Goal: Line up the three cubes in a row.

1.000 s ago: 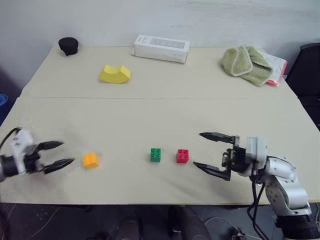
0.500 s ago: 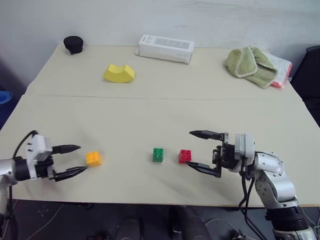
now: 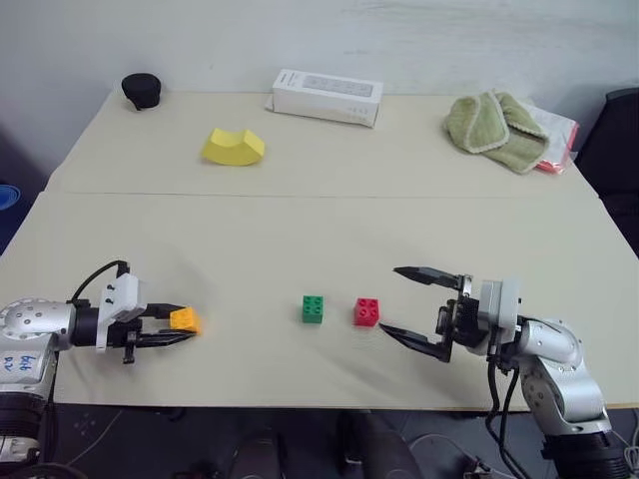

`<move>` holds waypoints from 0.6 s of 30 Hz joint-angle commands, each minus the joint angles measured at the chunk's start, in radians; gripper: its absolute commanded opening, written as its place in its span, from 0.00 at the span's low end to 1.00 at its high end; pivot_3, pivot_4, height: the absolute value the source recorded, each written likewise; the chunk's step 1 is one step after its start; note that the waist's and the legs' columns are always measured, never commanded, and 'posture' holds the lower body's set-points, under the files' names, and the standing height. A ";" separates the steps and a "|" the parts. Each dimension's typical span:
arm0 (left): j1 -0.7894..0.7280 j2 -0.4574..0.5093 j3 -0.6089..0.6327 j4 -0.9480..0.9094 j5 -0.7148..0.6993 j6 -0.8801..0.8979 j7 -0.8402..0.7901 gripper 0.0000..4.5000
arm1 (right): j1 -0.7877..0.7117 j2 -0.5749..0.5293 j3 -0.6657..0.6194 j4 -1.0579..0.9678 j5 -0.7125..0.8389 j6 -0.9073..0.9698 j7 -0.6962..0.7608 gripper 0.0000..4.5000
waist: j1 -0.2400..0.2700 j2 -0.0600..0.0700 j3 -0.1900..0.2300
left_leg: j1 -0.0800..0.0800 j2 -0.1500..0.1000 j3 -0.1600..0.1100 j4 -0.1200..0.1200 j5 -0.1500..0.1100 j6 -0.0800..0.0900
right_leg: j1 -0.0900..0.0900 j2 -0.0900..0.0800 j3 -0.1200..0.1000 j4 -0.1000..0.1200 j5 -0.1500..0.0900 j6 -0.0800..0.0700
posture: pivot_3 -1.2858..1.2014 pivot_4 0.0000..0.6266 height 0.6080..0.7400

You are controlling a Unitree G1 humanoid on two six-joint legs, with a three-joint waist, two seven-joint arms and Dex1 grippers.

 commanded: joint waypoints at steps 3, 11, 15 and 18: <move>-0.118 -0.061 -0.082 -0.105 -0.011 0.004 -0.024 0.34 | 0.001 -0.022 -0.036 -0.030 0.011 -0.012 -0.007 1.00 | 0.006 0.000 0.000 | -0.001 0.000 0.000 0.001 0.000 0.000 | 0.000 0.000 0.000 0.000 0.000 0.000 | 0.52 0.24 1.00; -0.213 -0.088 -0.180 -0.023 0.041 -0.046 -0.091 0.34 | -0.018 -0.029 -0.033 -0.019 0.011 -0.003 -0.002 1.00 | -0.005 0.000 0.000 | 0.001 0.001 0.001 0.000 0.002 -0.004 | 0.000 0.003 0.001 0.000 0.000 0.000 | 0.52 0.24 1.00; -0.230 -0.111 -0.199 0.005 0.056 -0.065 -0.091 0.34 | -0.009 -0.031 -0.034 -0.023 0.011 -0.002 -0.001 1.00 | -0.001 0.000 0.000 | 0.000 0.001 0.001 0.001 0.003 -0.004 | 0.000 0.003 0.001 0.000 0.000 0.000 | 0.52 0.24 1.00; -0.240 -0.138 -0.212 0.028 0.080 -0.075 -0.063 0.34 | 0.003 -0.029 -0.035 -0.028 0.009 -0.001 -0.008 1.00 | 0.002 0.000 0.000 | 0.000 0.000 0.001 0.001 0.003 -0.004 | 0.000 0.002 0.001 0.000 0.000 0.000 | 0.52 0.24 1.00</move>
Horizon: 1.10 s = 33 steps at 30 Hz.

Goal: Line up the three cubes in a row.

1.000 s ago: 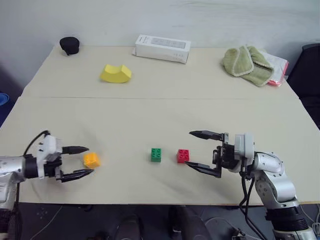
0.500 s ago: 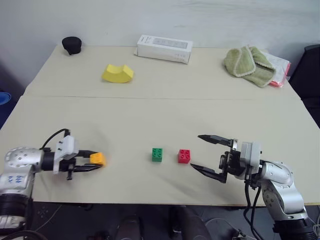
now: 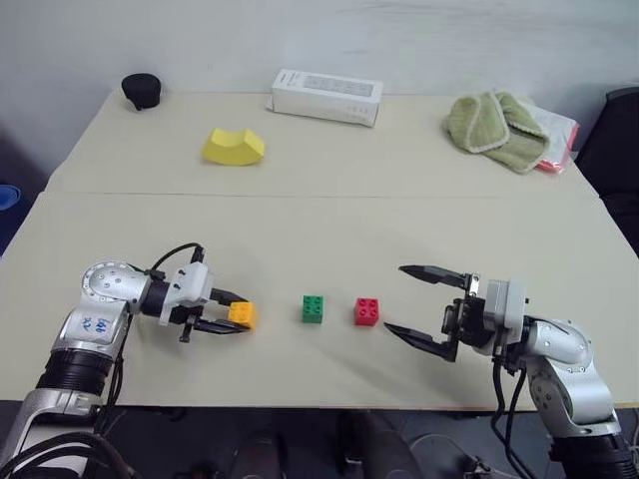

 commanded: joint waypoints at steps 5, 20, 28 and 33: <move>-0.030 -0.053 -0.027 0.043 0.043 -0.030 0.050 0.34 | 0.024 -0.014 -0.017 -0.034 0.007 0.001 -0.013 1.00 | 0.001 0.000 0.000 | 0.000 0.000 0.000 0.000 0.000 0.000 | 0.000 0.000 0.000 0.000 0.000 0.000 | 0.52 0.24 1.00; -0.028 -0.046 0.009 0.083 0.049 -0.072 0.093 0.99 | 0.041 -0.019 -0.015 -0.046 0.015 0.021 -0.007 1.00 | -0.002 0.000 0.000 | 0.000 0.000 0.000 0.000 0.000 0.000 | 0.000 0.000 0.000 0.000 0.000 0.000 | 0.52 0.24 1.00; 0.236 0.150 0.273 -0.042 -0.089 0.030 0.090 0.99 | 0.156 -0.145 -0.186 -0.062 0.090 0.037 0.072 1.00 | -0.008 0.001 0.000 | 0.001 0.001 0.000 -0.002 -0.001 0.001 | 0.000 0.000 0.001 0.000 0.000 0.000 | 0.52 0.24 1.00; 0.451 0.240 0.411 -0.070 -0.094 0.019 0.107 0.99 | 0.218 -0.256 -0.295 0.021 0.092 0.010 0.188 1.00 | -0.001 0.001 0.000 | 0.003 0.002 0.000 -0.002 -0.003 0.004 | 0.003 -0.001 -0.001 -0.005 0.000 0.000 | 0.52 0.24 1.00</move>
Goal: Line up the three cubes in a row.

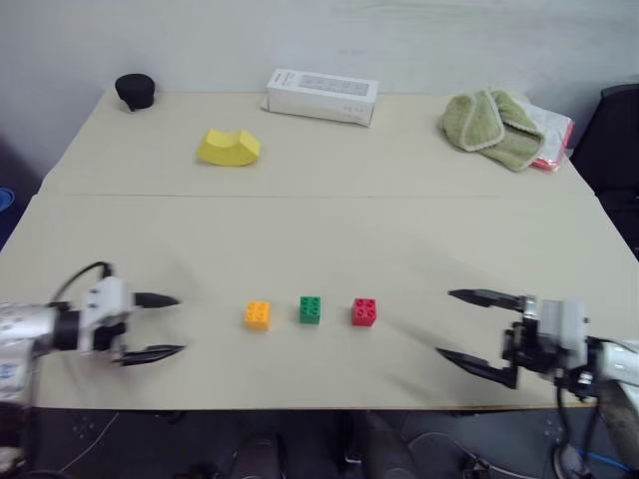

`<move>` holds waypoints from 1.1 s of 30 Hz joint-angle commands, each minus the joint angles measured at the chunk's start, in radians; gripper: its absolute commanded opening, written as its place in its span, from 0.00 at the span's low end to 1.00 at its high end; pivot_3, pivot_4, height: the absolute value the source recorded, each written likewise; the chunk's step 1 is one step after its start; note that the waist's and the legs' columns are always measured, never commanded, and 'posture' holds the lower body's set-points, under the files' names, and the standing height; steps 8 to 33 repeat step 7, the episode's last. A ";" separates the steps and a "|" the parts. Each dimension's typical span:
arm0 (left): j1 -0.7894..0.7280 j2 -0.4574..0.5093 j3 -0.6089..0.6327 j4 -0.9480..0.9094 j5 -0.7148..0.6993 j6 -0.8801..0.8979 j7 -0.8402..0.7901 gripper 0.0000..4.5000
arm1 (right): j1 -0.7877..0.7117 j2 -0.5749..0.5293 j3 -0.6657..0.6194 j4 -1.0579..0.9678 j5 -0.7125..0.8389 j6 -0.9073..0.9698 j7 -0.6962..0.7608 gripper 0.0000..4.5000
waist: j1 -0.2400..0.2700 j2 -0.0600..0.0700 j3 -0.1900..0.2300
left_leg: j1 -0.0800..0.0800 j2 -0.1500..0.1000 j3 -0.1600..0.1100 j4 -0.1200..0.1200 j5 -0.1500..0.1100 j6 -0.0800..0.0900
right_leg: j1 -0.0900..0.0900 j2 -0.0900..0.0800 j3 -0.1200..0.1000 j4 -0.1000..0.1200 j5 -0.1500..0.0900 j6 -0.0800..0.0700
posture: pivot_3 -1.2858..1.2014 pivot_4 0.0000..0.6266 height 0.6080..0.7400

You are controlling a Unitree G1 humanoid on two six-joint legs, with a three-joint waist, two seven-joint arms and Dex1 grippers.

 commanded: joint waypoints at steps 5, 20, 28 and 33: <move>0.180 -0.010 0.134 -0.195 -0.090 0.108 0.058 0.99 | -0.002 -0.083 -0.088 0.081 0.006 -0.038 0.124 1.00 | 0.022 0.001 0.000 | 0.000 0.000 0.000 -0.001 -0.001 0.001 | 0.001 -0.001 0.000 -0.002 0.000 0.000 | 0.52 0.24 1.00; 0.214 -0.036 0.146 -0.236 -0.094 0.113 0.090 0.99 | -0.038 -0.087 -0.087 0.140 -0.018 -0.060 0.117 1.00 | 0.024 0.001 0.000 | -0.001 0.000 0.000 -0.001 -0.002 0.001 | 0.000 -0.001 0.000 -0.003 0.000 0.000 | 0.52 0.24 1.00; 0.214 -0.036 0.146 -0.236 -0.094 0.113 0.090 0.99 | -0.038 -0.087 -0.087 0.140 -0.018 -0.060 0.117 1.00 | 0.024 0.001 0.000 | -0.001 0.000 0.000 -0.001 -0.002 0.001 | 0.000 -0.001 0.000 -0.003 0.000 0.000 | 0.52 0.24 1.00; 0.214 -0.036 0.146 -0.236 -0.094 0.113 0.090 0.99 | -0.038 -0.087 -0.087 0.140 -0.018 -0.060 0.117 1.00 | 0.024 0.001 0.000 | -0.001 0.000 0.000 -0.001 -0.002 0.001 | 0.000 -0.001 0.000 -0.003 0.000 0.000 | 0.52 0.24 1.00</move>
